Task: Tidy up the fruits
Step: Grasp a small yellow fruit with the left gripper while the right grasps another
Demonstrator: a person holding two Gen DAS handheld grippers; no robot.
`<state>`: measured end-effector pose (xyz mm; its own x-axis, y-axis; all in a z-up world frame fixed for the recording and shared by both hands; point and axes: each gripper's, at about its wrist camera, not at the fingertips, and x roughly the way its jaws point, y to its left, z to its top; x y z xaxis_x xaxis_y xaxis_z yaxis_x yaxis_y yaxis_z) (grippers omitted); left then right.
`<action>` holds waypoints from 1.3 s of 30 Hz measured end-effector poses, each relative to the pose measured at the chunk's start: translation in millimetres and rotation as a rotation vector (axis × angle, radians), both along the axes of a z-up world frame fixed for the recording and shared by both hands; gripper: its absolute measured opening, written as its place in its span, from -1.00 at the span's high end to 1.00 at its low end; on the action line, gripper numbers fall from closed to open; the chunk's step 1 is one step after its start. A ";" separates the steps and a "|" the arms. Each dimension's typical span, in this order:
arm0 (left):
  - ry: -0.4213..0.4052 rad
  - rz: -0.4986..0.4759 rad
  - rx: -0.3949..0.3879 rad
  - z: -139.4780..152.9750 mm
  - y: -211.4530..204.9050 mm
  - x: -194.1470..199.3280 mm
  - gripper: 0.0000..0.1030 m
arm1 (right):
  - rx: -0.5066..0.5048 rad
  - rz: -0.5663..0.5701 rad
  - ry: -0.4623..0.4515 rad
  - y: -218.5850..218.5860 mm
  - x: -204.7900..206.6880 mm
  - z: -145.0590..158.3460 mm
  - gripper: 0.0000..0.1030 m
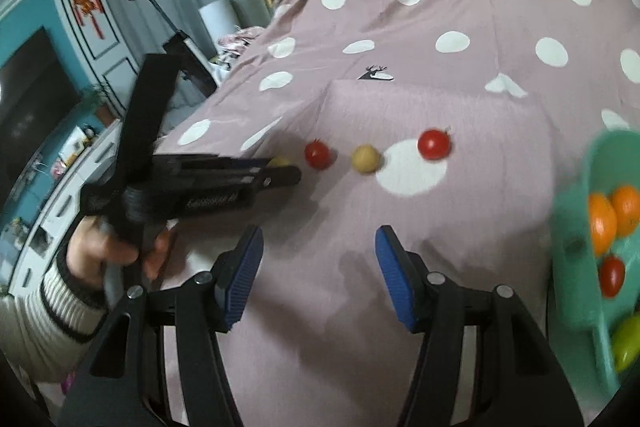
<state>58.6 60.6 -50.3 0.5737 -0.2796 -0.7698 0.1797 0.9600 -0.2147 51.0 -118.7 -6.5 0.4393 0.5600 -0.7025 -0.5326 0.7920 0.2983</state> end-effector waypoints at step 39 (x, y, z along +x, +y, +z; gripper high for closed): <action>-0.018 -0.024 -0.036 -4.0 4.5 -6.7 0.48 | -0.077 -0.173 0.122 14.4 26.0 -15.8 0.50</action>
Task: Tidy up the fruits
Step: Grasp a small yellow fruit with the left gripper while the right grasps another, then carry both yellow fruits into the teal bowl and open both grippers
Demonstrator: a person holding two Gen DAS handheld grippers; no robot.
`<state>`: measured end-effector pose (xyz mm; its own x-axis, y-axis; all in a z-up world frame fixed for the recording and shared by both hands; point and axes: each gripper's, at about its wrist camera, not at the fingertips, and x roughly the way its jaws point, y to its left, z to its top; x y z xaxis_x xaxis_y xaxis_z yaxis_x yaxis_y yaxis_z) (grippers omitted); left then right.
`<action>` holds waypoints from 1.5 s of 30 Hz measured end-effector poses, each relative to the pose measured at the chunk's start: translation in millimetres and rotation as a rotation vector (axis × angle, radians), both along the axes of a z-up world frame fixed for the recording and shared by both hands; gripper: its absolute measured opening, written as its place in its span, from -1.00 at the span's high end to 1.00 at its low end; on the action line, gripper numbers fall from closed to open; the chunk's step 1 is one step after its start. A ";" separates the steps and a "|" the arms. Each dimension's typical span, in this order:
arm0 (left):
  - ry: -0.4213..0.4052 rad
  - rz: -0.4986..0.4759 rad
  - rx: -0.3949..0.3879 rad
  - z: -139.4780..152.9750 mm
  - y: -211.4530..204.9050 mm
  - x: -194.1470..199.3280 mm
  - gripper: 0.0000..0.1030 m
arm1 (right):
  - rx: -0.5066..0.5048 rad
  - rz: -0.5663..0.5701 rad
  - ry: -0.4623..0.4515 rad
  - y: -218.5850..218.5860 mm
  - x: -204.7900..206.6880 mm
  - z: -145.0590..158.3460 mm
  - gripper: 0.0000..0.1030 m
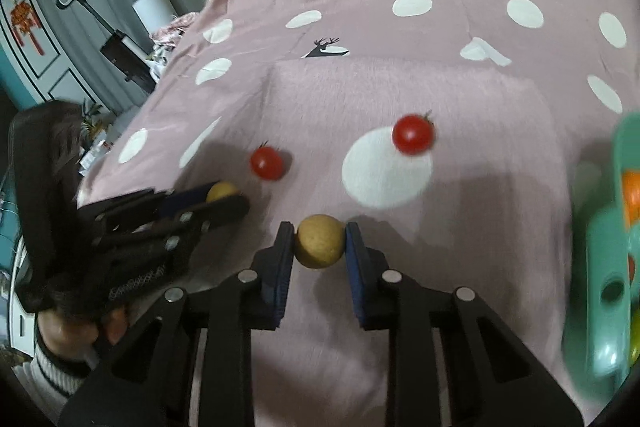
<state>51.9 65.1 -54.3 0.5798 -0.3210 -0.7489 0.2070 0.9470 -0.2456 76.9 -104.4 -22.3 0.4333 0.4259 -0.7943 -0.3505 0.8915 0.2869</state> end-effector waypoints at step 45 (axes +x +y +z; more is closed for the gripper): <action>-0.145 -0.045 0.224 84.5 -123.9 -26.2 0.47 | 0.247 -0.046 -0.268 -138.7 -47.0 64.8 0.49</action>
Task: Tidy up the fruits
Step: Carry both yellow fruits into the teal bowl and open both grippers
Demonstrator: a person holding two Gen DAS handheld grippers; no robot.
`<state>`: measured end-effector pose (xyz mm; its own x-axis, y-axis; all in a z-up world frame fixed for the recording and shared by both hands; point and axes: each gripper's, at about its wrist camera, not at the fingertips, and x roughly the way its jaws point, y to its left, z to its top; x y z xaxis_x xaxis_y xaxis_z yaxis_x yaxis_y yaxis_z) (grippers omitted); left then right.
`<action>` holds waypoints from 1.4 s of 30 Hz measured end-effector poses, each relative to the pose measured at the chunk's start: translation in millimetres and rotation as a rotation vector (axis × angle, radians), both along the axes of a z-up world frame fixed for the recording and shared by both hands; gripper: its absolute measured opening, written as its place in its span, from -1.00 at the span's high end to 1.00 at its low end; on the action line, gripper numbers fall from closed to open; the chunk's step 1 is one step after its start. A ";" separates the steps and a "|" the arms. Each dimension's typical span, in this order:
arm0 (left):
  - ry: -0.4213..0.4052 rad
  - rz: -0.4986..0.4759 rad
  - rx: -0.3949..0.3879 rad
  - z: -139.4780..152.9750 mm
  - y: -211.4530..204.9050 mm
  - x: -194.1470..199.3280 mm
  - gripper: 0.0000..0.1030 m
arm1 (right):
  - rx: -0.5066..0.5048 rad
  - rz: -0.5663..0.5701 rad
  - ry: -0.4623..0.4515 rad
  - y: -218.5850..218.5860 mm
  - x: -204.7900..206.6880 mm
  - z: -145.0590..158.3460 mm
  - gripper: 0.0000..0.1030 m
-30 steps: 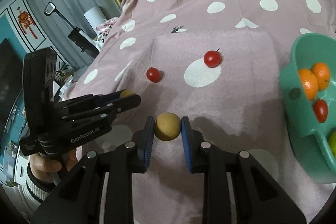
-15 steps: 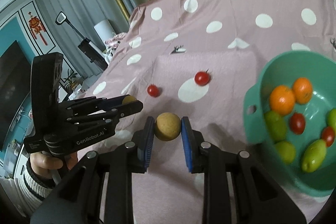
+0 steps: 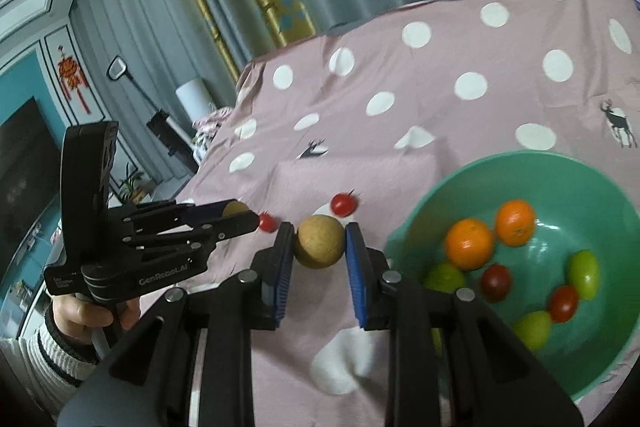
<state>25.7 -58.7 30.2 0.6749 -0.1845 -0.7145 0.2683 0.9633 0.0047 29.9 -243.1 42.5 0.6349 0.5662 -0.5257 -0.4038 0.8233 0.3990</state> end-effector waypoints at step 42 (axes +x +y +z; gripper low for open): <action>0.086 -0.268 0.032 -17.9 -170.6 26.3 0.47 | -0.040 -0.330 0.065 -114.2 1.8 -25.4 0.48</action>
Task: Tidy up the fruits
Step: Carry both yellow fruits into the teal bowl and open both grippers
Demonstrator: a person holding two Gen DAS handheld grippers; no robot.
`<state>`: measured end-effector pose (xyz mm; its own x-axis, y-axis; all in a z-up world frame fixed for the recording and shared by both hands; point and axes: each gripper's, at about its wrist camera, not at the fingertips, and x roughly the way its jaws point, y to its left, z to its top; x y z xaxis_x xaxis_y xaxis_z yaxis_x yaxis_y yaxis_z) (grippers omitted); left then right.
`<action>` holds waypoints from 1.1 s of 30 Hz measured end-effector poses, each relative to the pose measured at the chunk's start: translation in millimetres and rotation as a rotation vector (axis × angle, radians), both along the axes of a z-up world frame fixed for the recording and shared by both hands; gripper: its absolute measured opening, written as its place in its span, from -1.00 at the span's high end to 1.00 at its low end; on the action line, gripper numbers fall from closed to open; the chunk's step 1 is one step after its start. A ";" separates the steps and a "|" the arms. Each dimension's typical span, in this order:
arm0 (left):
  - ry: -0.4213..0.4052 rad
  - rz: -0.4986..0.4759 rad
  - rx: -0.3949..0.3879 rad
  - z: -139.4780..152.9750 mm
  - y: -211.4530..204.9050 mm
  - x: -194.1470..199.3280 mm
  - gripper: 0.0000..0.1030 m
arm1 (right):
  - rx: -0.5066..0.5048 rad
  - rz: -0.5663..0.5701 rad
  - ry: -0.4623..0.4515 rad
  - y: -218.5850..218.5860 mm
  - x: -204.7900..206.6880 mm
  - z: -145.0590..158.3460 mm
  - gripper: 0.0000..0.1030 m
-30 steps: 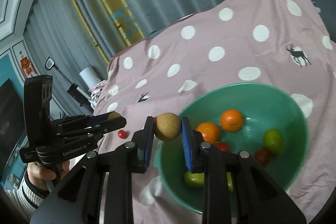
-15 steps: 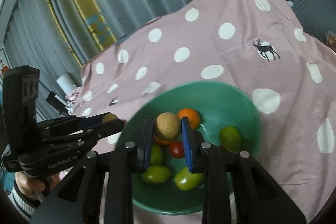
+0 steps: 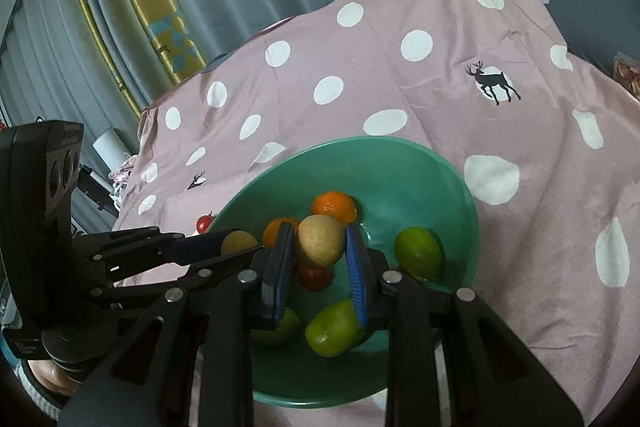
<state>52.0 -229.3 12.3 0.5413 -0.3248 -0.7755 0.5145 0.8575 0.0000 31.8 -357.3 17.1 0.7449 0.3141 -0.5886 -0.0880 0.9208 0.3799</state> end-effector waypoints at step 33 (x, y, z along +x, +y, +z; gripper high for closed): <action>0.022 0.012 0.016 -9.4 -2.5 4.4 0.47 | 0.019 0.002 -0.003 -1.0 -1.5 -0.9 0.46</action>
